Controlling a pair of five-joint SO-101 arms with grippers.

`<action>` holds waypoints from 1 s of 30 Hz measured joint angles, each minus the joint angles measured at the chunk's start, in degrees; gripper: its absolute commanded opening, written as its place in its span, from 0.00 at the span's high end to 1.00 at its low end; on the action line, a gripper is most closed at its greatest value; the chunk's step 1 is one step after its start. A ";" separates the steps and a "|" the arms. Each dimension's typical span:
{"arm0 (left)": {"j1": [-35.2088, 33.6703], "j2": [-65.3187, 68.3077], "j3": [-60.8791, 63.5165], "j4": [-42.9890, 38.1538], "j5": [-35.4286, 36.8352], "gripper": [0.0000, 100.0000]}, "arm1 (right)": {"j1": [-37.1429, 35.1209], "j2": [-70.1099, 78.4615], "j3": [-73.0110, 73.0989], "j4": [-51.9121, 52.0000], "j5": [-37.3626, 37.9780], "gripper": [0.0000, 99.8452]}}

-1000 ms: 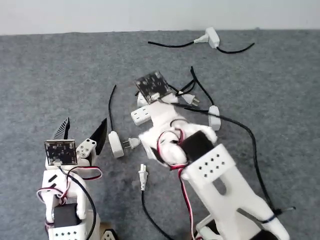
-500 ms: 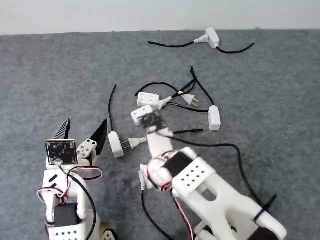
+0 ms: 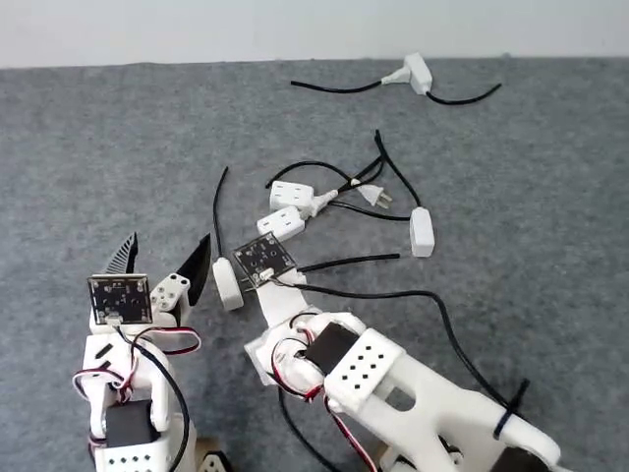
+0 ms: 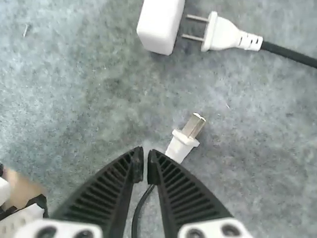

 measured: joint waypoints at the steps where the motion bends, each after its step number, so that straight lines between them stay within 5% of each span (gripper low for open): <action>1: 0.00 0.00 0.00 0.00 0.00 0.65 | 0.00 0.00 0.00 -0.09 0.00 0.82; 7: 0.00 0.00 0.00 0.00 0.00 0.65 | 0.00 0.00 2.02 -0.18 -6.77 0.57; 30: 0.00 0.00 0.00 0.00 0.00 0.65 | -3.25 0.35 8.35 -9.76 -11.08 0.70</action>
